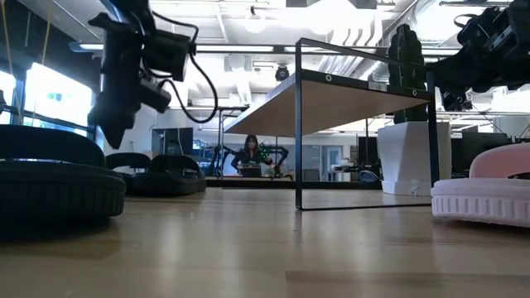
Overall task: Pick and place slides into the shelf
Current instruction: Put the black slide on the shelf
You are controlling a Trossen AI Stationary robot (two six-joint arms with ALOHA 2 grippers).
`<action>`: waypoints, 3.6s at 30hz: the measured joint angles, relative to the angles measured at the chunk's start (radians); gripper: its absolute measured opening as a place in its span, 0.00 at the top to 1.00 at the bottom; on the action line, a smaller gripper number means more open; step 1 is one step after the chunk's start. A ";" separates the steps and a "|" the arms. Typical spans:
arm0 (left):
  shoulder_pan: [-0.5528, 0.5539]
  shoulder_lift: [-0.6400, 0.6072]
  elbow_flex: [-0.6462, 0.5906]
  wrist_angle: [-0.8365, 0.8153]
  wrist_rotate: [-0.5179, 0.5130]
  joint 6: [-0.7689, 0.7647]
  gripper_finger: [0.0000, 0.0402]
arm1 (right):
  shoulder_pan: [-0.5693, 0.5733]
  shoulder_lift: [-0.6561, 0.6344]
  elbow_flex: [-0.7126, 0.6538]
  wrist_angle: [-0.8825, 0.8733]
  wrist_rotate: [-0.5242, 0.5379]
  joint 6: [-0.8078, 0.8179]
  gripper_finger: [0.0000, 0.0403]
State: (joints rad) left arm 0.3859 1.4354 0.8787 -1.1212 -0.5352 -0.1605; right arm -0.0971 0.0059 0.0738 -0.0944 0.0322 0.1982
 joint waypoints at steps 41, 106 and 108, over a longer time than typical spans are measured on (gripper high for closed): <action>0.199 0.006 -0.117 0.296 -0.095 0.112 0.57 | 0.000 0.000 0.000 -0.006 0.082 -0.024 1.00; -0.324 -0.385 0.379 0.350 0.147 0.577 1.00 | 0.000 0.000 0.000 -0.029 0.064 -0.016 1.00; -0.322 -0.379 0.379 0.392 0.226 0.660 1.00 | 0.000 0.000 0.000 -0.029 0.064 -0.016 1.00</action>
State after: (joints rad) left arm 0.0635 1.0565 1.2575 -0.7288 -0.3093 0.4996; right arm -0.0975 0.0063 0.0738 -0.1234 0.0959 0.1822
